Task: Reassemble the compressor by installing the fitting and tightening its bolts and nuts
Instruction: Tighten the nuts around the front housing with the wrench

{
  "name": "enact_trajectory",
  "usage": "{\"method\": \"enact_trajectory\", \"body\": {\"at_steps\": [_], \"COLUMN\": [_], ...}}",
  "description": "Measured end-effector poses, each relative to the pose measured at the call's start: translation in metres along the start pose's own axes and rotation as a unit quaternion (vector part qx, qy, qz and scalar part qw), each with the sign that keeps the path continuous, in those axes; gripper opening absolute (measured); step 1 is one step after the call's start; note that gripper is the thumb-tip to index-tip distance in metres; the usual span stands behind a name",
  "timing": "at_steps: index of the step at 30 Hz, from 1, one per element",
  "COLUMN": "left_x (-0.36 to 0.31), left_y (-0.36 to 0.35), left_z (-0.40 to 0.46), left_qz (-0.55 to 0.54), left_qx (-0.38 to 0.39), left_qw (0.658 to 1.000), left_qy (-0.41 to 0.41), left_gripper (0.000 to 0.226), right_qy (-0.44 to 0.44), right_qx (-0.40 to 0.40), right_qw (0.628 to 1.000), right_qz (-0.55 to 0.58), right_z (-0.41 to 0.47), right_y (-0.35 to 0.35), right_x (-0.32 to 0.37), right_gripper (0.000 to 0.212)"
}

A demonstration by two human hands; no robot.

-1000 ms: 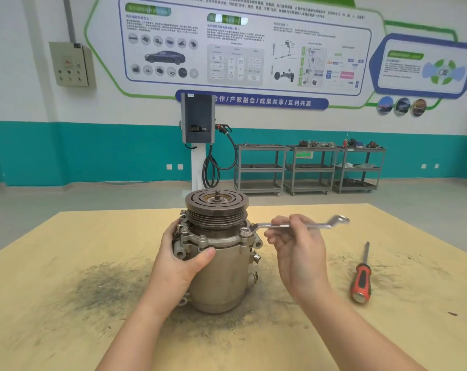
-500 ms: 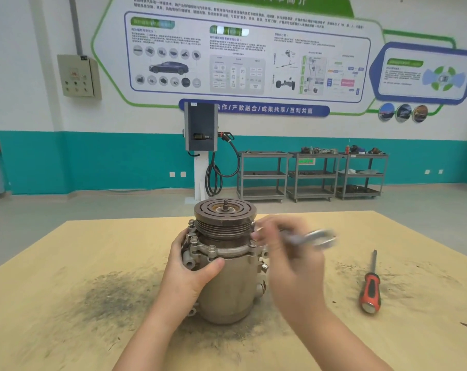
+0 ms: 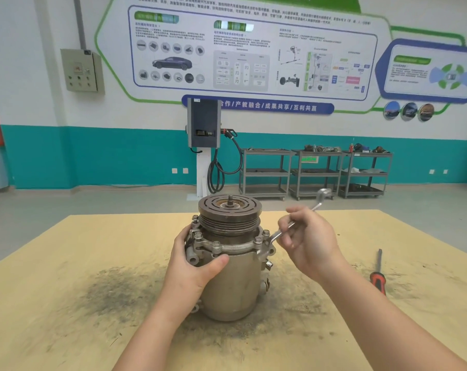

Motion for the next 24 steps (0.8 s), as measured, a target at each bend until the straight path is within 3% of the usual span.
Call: {"method": "enact_trajectory", "body": {"at_steps": [2, 8, 18, 24], "left_x": [0.000, 0.000, 0.003, 0.003], "left_y": [0.000, -0.001, 0.001, -0.001], "left_z": [-0.001, 0.001, 0.004, 0.004], "left_qz": [-0.002, -0.003, -0.013, -0.021], "left_qx": [0.002, 0.002, -0.002, -0.010], "left_qw": [1.000, 1.000, 1.000, 1.000], "left_qy": [-0.001, -0.003, -0.004, -0.006], "left_gripper": [0.089, 0.089, 0.091, 0.084], "right_qy": [-0.008, 0.013, 0.005, 0.108], "right_qx": [0.022, -0.017, -0.033, -0.061], "right_qw": [0.999, 0.989, 0.992, 0.989], "right_qz": [-0.034, 0.144, 0.120, 0.083], "right_z": [0.003, 0.007, 0.021, -0.004], "right_y": [-0.003, 0.002, 0.000, 0.013], "right_x": [-0.005, -0.005, -0.014, -0.010], "right_gripper": [0.017, 0.012, 0.015, 0.021]}}
Point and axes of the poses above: each hand's wrist, its own z-axis towards the middle knuckle, its own y-axis out of the back of the hand, x = y × z, the point moved 8 cm from there along z, towards the middle knuckle, and after that the axes turned 10 degrees about y, right-handed, at the moved point
